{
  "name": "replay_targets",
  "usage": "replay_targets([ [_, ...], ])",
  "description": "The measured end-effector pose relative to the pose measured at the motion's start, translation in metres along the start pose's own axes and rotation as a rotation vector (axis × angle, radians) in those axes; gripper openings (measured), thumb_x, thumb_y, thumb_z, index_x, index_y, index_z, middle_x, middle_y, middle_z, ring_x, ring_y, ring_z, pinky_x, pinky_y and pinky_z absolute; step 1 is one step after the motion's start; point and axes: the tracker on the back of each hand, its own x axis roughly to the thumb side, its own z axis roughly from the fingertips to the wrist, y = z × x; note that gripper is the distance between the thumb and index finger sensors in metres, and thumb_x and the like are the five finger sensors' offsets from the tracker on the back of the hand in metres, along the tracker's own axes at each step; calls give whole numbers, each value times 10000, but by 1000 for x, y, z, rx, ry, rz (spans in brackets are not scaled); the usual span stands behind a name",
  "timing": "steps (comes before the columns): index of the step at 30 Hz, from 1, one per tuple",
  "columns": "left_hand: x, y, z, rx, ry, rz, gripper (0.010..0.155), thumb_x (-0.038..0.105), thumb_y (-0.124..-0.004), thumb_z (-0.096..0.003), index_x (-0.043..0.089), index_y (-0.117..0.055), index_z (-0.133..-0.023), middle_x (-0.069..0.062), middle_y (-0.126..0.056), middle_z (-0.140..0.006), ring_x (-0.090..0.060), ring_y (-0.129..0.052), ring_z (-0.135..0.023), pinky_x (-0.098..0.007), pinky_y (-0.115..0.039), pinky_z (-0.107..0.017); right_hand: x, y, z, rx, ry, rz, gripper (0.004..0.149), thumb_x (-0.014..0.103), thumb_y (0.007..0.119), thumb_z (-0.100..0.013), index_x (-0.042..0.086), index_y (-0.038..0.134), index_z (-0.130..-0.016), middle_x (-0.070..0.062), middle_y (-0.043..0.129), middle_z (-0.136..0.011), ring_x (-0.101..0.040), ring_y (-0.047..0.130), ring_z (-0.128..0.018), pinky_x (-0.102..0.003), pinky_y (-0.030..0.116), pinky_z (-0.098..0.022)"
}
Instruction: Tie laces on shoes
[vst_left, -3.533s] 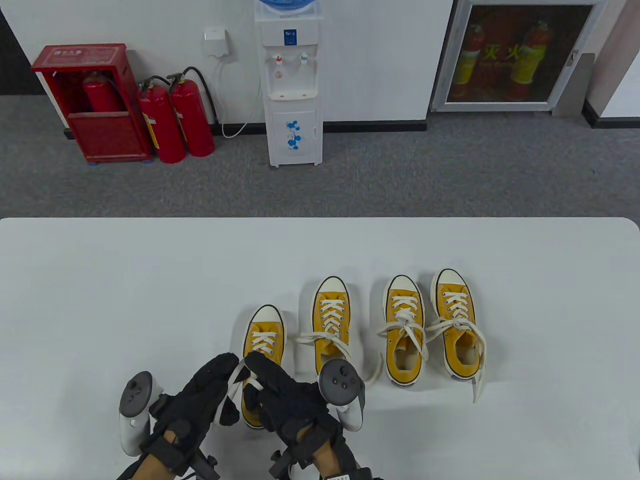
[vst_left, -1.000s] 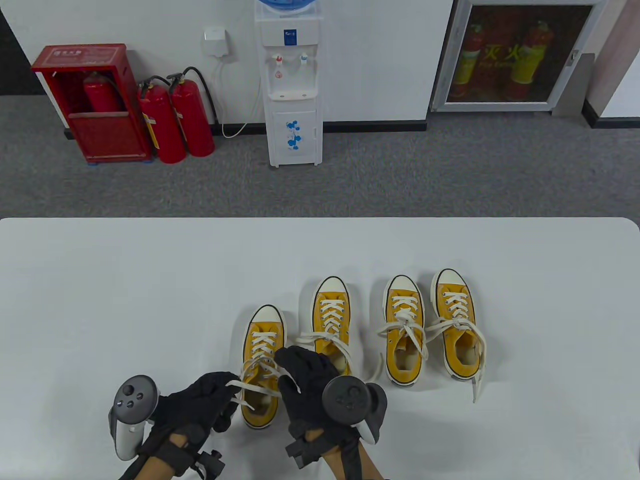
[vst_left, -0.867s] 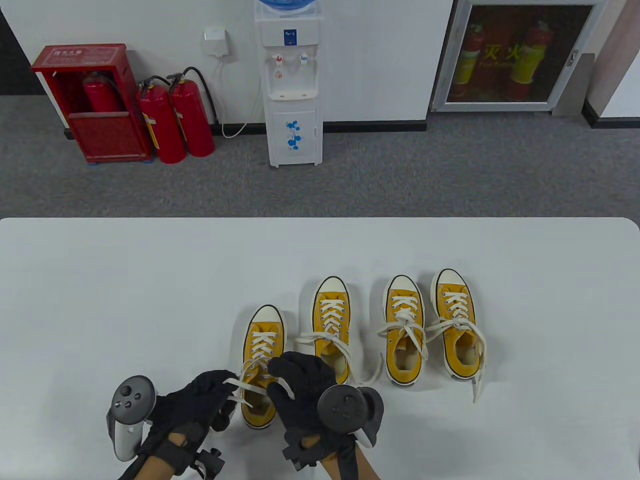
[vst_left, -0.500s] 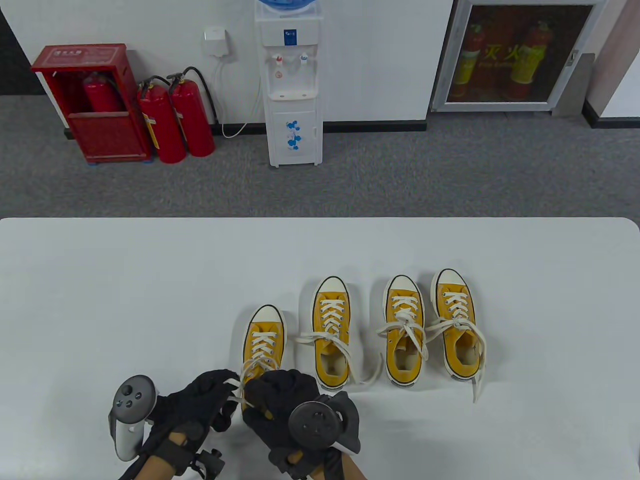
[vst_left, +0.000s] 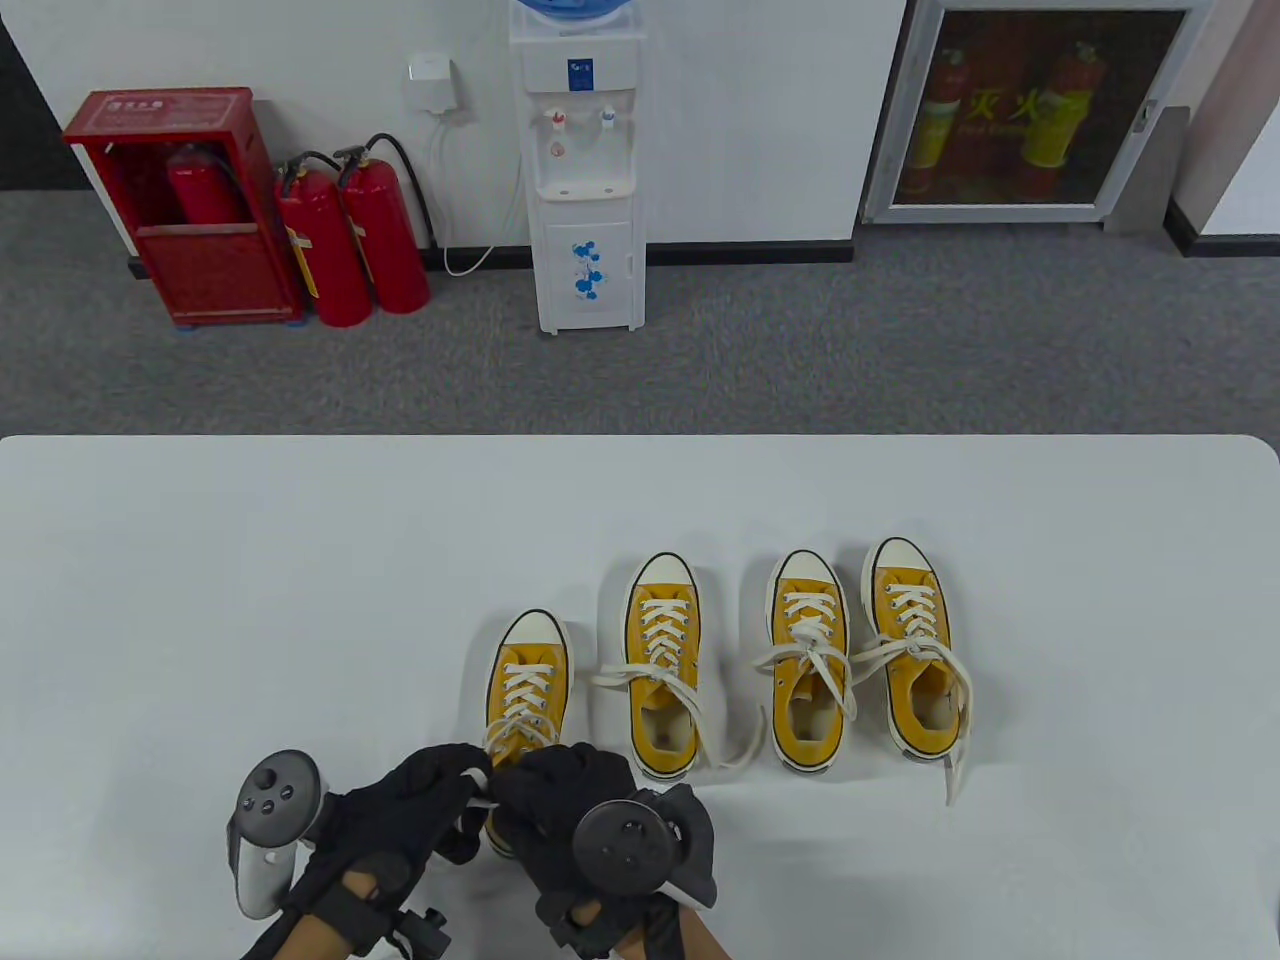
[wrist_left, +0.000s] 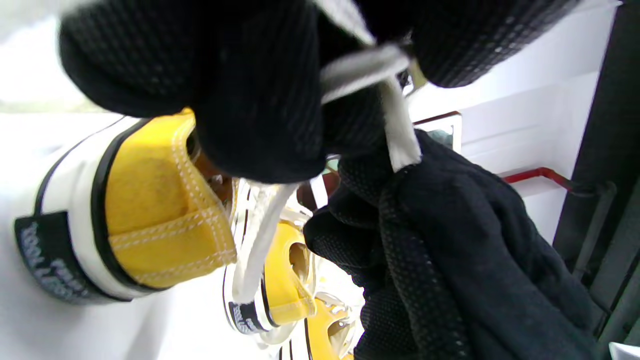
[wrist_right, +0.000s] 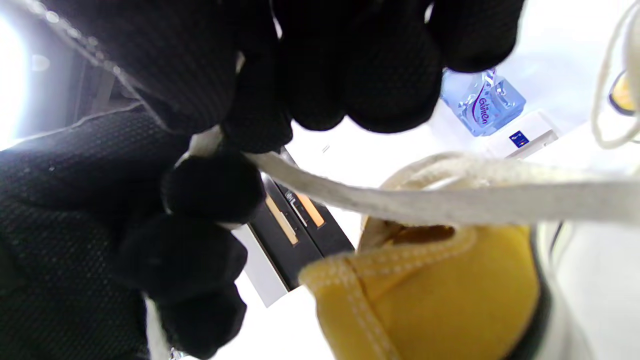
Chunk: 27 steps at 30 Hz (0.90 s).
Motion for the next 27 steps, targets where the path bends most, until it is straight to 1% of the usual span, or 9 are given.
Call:
replay_targets([
  [3, 6, 8, 3, 60, -34, -31, 545, 532, -766, -482, 246, -803, -945, -70, -1037, -770, -310, -1120, -497, -537, -889, -468, -2, -9, -1, -40, 22, -34, 407, 413, 858, -436, 206, 921, -780, -26, 839, -818, -297, 890, -639, -581, 635, -617],
  [4, 8, 11, 4, 82, -50, -77, 540, 525, -765, -483, 248, -805, -945, -79, -1034, -783, -317, -1121, -523, -544, -884, -486, -3, -13, -1, -59, 36, -48, 407, 414, 858, -436, 207, 921, -780, -26, 839, -819, -298, 889, -641, -581, 633, -619],
  [8, 19, 25, 8, 159, -117, -287, 479, 402, -768, -486, 273, -802, -946, -65, -1012, -840, -319, -1113, -620, -550, -863, -555, -8, -28, -2, -107, 70, -97, 405, 414, 860, -438, 203, 923, -779, -29, 837, -822, -302, 885, -647, -588, 623, -625],
  [13, 28, 39, 13, 202, -154, -472, 521, 309, -821, -454, 276, -769, -970, -74, -951, -912, -322, -1078, -699, -569, -828, -611, -10, -49, -4, -178, 102, -75, 403, 416, 860, -440, 204, 926, -777, -29, 839, -822, -303, 888, -647, -591, 620, -628],
  [16, 33, 43, 16, 225, -152, -656, 541, 322, -858, -444, 293, -764, -977, -70, -934, -921, -295, -1069, -700, -554, -830, -624, -11, -61, -5, -220, 119, -41, 404, 419, 859, -439, 205, 926, -775, -29, 841, -820, -303, 892, -643, -591, 622, -628],
  [18, 34, 46, 16, 228, -144, -747, 553, 368, -877, -440, 301, -765, -978, -52, -919, -924, -270, -1060, -698, -545, -830, -631, -14, -69, -4, -242, 141, -22, 403, 420, 859, -440, 205, 927, -774, -28, 841, -820, -302, 891, -644, -590, 622, -629],
  [21, 35, 49, 17, 224, -122, -786, 541, 373, -888, -441, 299, -784, -967, -53, -916, -900, -264, -1040, -660, -549, -819, -624, -22, -80, -1, -267, 178, -11, 403, 420, 860, -439, 204, 929, -772, -29, 842, -820, -303, 892, -643, -590, 622, -628],
  [25, 33, 57, 18, 240, -77, -849, 613, 473, -892, -438, 306, -738, -1008, -33, -908, -847, -231, -1010, -578, -549, -813, -598, -40, -98, 6, -303, 235, 0, 405, 422, 857, -441, 202, 926, -774, -29, 841, -820, -303, 889, -645, -590, 620, -629],
  [27, 32, 61, 18, 248, -59, -841, 603, 508, -892, -434, 337, -759, -997, -37, -921, -795, -220, -997, -515, -548, -813, -573, -49, -106, 10, -321, 259, 9, 405, 421, 857, -441, 203, 925, -775, -30, 840, -821, -305, 891, -643, -591, 619, -629],
])
